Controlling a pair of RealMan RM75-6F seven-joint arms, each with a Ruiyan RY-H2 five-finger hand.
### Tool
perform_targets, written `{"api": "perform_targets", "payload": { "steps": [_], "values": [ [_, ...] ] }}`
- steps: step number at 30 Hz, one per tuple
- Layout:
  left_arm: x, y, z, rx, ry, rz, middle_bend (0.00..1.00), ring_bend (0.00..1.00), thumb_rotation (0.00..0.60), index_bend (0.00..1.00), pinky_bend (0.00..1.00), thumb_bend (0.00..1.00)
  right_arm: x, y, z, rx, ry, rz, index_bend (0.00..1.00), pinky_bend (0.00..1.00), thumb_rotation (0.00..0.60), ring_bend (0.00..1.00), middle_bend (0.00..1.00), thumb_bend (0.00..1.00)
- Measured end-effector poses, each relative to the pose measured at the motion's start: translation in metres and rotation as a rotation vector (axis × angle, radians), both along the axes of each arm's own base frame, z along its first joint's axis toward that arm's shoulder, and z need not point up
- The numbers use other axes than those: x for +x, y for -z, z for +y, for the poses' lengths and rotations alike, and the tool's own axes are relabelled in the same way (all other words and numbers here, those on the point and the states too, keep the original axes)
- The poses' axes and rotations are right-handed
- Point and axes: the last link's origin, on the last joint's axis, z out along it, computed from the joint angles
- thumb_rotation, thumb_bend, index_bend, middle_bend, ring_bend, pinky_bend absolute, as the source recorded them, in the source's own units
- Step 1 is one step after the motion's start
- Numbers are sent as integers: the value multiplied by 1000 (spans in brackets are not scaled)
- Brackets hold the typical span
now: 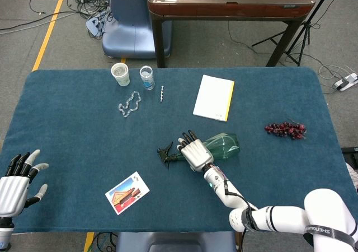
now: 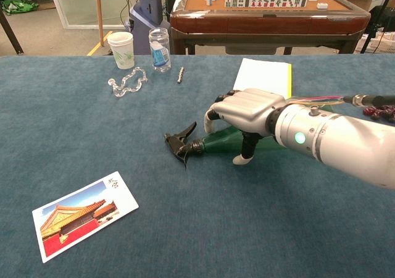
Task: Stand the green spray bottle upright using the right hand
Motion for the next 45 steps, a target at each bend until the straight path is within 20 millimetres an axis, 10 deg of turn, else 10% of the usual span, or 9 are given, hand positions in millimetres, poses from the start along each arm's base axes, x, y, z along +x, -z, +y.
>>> {"api": "perform_targets", "payload": {
  "steps": [25, 45],
  "values": [
    [-6, -1, -2, 4, -18, 1, 70, 45, 600, 311, 3, 350, 11, 4, -8, -27, 11, -32, 572, 83, 600, 134, 311, 414],
    [2, 3, -2, -9, 3, 8, 70, 45, 600, 311, 3, 350, -16, -84, -9, -26, 249, -772, 644, 161, 600, 226, 379, 472]
  ]
}}
